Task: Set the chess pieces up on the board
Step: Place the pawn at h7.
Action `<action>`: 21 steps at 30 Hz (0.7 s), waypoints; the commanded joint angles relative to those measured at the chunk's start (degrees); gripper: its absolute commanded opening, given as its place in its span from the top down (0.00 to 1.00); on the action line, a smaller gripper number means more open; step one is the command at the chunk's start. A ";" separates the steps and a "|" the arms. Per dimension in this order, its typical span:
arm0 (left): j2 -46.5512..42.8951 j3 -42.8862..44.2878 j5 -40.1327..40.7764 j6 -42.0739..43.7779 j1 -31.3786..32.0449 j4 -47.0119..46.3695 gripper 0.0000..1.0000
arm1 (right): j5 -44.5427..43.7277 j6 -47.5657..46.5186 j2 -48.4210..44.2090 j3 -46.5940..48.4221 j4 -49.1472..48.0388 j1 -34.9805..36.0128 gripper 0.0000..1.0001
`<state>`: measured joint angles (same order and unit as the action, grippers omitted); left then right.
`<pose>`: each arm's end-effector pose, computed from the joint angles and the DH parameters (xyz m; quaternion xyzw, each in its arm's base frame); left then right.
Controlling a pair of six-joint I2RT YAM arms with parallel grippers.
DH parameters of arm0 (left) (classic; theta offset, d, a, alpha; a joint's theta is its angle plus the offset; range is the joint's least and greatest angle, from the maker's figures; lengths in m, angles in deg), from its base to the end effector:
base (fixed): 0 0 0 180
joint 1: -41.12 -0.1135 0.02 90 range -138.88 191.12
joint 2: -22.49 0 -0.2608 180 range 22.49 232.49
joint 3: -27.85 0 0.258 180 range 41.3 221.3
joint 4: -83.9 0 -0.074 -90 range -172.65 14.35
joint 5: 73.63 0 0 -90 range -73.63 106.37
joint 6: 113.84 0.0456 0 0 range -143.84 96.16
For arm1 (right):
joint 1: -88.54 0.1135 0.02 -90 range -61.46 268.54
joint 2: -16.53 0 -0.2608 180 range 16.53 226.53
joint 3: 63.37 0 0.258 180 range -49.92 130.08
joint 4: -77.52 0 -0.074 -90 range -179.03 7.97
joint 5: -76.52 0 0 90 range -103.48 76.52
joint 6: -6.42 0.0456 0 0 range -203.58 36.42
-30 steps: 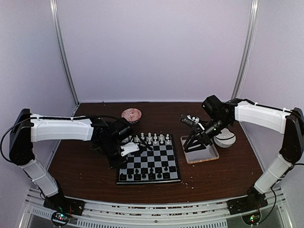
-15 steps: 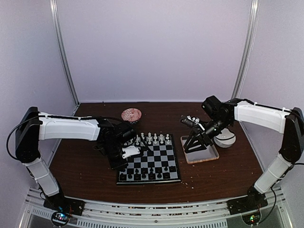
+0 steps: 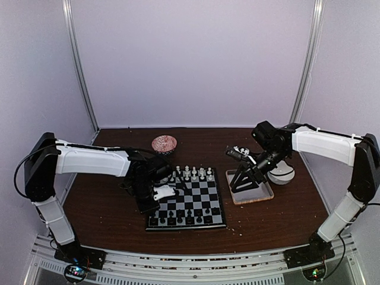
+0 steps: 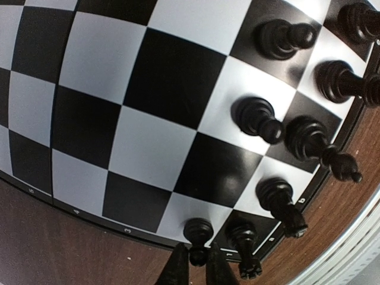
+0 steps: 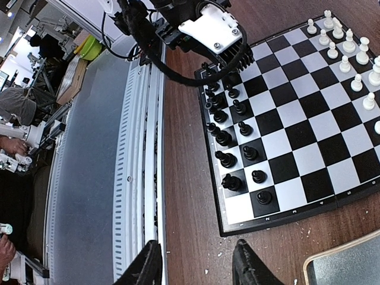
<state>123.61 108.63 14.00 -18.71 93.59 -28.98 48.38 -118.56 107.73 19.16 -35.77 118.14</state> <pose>0.1919 -0.2529 0.1603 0.4819 0.8757 -0.0278 0.0120 0.2450 0.1854 0.2429 -0.5098 0.6843 0.5041 0.1330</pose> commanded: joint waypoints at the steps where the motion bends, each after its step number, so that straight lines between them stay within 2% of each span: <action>1: 0.39 2.01 0.83 -0.53 -0.44 0.38 0.85 | 1.45 -1.43 0.24 1.41 1.09 -0.36 0.59; 8: -0.33 2.73 0.16 -1.20 -0.44 0.30 0.79 | 1.00 -2.06 0.43 2.08 2.02 -0.30 0.59; 11: -2.50 3.49 1.83 -1.36 -0.44 0.50 0.78 | -3.63 -0.29 -0.47 3.13 1.43 -0.87 0.60; 14: -5.34 4.69 4.64 -1.27 -0.74 1.14 0.76 | -13.35 3.52 -2.31 3.06 -1.93 -2.19 0.60; 17: -7.73 6.32 6.65 -1.52 -1.29 0.70 0.76 | -29.75 5.19 -2.62 3.69 -3.78 -3.08 0.61; 21: -10.79 8.05 7.74 -3.54 -1.40 -6.54 0.76 | -45.25 7.51 1.30 6.81 -3.14 -4.07 0.64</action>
<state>116.55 114.14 19.20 -19.94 92.69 -28.83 23.38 -114.67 106.88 22.15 -37.65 115.15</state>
